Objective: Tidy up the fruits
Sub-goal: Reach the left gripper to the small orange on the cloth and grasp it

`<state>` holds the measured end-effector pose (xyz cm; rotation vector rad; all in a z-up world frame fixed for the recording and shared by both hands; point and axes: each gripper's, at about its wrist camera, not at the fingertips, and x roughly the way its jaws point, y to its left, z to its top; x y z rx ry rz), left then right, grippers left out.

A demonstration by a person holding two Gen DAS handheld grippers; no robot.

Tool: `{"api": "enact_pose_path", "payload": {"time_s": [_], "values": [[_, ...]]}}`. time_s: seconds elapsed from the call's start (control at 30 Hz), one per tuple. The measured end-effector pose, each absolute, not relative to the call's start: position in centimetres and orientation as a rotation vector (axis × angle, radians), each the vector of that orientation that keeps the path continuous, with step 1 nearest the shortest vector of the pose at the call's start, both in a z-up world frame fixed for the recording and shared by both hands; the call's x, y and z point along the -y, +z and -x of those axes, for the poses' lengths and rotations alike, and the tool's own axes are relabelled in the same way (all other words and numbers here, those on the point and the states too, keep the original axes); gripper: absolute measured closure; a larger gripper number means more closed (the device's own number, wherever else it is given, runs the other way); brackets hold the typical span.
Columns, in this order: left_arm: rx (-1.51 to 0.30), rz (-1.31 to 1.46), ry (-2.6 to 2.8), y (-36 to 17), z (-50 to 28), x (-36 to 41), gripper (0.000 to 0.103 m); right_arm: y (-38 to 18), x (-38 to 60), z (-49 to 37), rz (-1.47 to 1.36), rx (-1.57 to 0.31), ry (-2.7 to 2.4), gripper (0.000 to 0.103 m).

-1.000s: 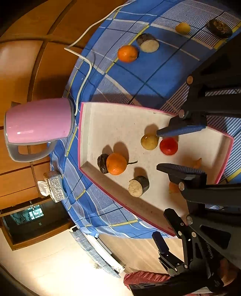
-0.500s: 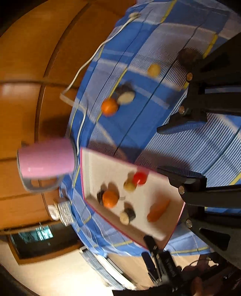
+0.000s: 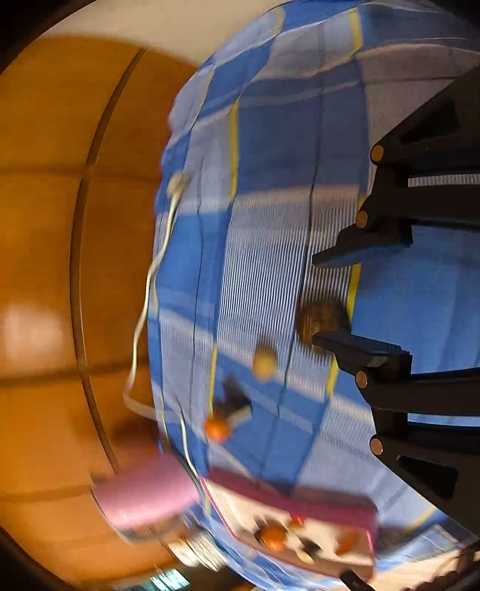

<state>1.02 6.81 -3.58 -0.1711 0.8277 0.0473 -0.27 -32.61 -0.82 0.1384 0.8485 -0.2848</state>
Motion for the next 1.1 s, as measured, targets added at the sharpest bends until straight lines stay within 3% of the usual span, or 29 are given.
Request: {"api": "enact_pose_path", "payload": {"time_s": [0.43,0.8,0.87,1.0,1.1], "values": [[-0.803,0.096,-0.049,-1.0,-2.3,-4.6,0.018,-4.8,41.5,4.0,-0.254,-0.87,-0.709,0.067],[-0.819,0.062,-0.258,1.9,-6.4,1.5,0.019,-5.6,41.3,3.9,-0.241,-0.809,-0.727,0.058],[-0.831,0.06,-0.299,2.1,-7.5,2.9,0.021,-5.6,41.2,4.1,-0.244,-0.805,-0.726,0.058],[-0.88,0.051,-0.378,2.1,-10.5,6.1,0.038,-5.7,41.1,4.1,-0.242,-0.799,-0.728,0.058],[-0.909,0.067,-0.413,2.1,-12.8,8.1,0.04,-5.7,41.0,4.1,-0.24,-0.798,-0.729,0.057]]}}
